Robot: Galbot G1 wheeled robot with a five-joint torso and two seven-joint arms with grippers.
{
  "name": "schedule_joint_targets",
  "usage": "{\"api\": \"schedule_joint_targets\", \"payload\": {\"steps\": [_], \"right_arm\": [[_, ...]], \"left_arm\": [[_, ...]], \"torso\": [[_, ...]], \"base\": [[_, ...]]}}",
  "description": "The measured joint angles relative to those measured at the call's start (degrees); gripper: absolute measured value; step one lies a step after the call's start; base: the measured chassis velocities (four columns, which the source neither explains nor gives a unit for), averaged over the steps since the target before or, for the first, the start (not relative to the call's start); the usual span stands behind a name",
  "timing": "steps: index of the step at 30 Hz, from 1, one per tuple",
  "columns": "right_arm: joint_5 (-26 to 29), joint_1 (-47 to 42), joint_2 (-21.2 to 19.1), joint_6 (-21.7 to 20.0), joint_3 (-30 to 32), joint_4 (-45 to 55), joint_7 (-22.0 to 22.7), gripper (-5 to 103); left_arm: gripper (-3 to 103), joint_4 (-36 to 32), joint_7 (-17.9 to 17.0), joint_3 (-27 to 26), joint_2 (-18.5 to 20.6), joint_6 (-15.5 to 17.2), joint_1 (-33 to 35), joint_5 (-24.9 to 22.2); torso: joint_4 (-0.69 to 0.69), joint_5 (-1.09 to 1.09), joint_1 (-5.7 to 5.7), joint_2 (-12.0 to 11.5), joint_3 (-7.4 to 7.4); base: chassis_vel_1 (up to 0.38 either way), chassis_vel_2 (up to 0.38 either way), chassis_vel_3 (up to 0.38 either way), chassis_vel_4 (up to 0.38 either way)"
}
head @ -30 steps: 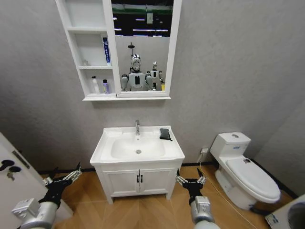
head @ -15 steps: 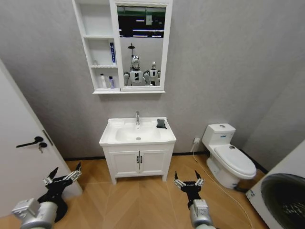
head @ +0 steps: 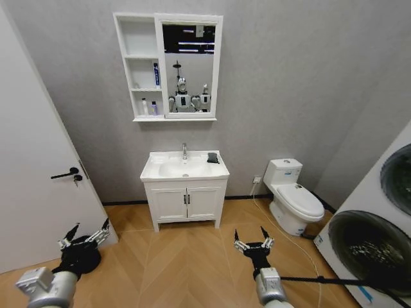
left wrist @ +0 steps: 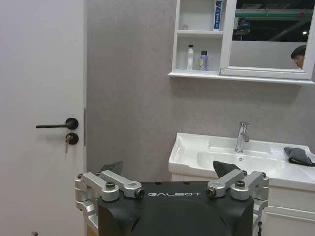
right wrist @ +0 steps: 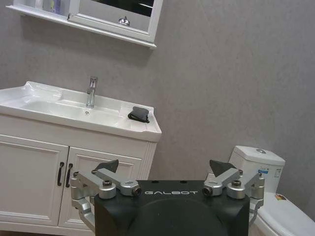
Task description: Move facial cleanser and shampoo from washbasin to cabinet, then wipe washbasin with towel.
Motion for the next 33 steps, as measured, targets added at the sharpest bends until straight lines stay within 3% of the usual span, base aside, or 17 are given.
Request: {"api": "schedule_joint_targets", "payload": {"steps": [14, 21, 33], "right_arm": [[-0.30, 0.01, 1.27, 0.14, -0.26, -0.51, -0.10, 100], [0.09, 0.31, -0.69, 0.34, 0.28, -0.49, -0.11, 100], [0.68, 0.53, -0.16, 1.18, 0.11, -0.58, -0.95, 100]], "left_arm": [[100, 0.00, 0.01, -0.02, 0.00, 0.00, 0.02, 0.00], [100, 0.00, 0.01, -0.02, 0.00, 0.00, 0.02, 0.00], [100, 0.00, 0.01, -0.02, 0.00, 0.00, 0.02, 0.00]], "torso": [[0.01, 0.03, -0.07, 0.03, -0.03], [0.03, 0.03, -0.06, 0.03, -0.02], [0.01, 0.03, -0.06, 0.03, -0.02]], "base": [[-0.010, 0.019, 0.019, -0.010], [0.018, 0.022, 0.020, 0.011], [0.000, 0.000, 0.000, 0.000]]}}
